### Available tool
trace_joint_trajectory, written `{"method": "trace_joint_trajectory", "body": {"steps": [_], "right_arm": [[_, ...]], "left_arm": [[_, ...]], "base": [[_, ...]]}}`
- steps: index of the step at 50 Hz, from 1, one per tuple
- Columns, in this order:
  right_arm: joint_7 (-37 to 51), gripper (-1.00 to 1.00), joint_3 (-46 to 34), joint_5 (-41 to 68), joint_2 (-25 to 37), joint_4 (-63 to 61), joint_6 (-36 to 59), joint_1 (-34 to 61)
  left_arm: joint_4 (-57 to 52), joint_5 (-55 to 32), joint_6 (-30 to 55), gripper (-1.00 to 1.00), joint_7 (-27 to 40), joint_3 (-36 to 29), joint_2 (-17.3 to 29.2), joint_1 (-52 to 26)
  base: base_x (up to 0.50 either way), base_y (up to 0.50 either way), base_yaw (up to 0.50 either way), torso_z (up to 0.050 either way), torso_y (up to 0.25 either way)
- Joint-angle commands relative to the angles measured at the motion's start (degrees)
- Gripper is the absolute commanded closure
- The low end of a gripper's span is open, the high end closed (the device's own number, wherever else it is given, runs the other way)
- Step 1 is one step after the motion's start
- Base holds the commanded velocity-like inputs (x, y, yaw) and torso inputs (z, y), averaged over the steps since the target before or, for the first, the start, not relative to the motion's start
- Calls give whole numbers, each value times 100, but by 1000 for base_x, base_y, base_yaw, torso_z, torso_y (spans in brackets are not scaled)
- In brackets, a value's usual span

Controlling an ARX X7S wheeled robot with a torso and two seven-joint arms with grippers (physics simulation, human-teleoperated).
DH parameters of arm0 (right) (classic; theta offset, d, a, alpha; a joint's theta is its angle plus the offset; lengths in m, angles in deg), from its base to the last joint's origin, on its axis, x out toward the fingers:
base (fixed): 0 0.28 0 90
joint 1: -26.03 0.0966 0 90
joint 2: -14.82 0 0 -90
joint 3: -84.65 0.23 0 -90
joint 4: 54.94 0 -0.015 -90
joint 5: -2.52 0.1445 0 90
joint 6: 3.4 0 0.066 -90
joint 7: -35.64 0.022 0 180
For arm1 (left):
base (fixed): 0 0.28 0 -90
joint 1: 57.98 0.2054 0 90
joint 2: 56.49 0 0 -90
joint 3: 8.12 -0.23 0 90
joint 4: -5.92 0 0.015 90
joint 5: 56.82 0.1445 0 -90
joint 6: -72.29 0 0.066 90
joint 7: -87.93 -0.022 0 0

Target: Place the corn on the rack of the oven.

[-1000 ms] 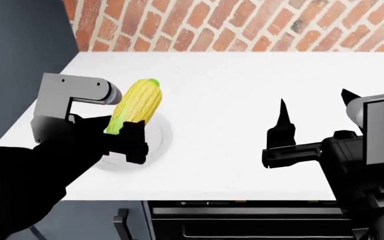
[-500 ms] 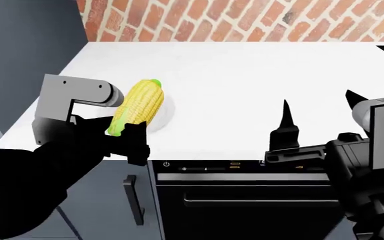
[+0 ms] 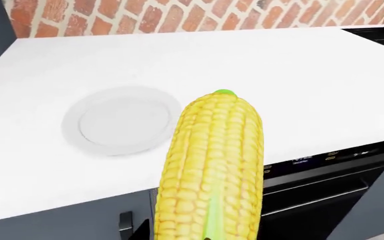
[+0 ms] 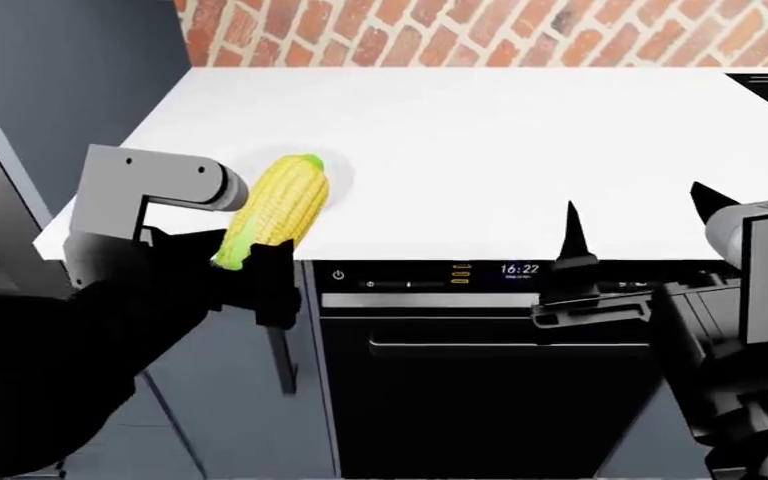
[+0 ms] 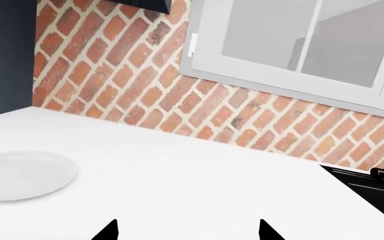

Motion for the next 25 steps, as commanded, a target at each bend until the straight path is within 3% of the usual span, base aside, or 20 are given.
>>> {"method": "trace_joint_trajectory", "body": {"steps": [1, 6, 17, 25], "right_arm": [[19, -100, -35, 8, 12, -4, -13, 24], [12, -100, -49, 20, 15, -34, -18, 72], [116, -100, -141, 139, 62, -22, 19, 340], [823, -100, -697, 1132, 187, 242, 105, 1271]], "left_arm": [[5, 61, -79, 100, -36, 34, 16, -45], [27, 146, -99, 100, -109, 48, 20, -23], [8, 49, -164, 100, -77, 87, 62, -98], [-80, -594, -176, 100, 296, -12, 173, -515]], "base": [[-293, 0, 0, 0, 0], [-266, 0, 0, 0, 0], [-1, 0, 0, 1, 0], [0, 0, 0, 0, 0]]}}
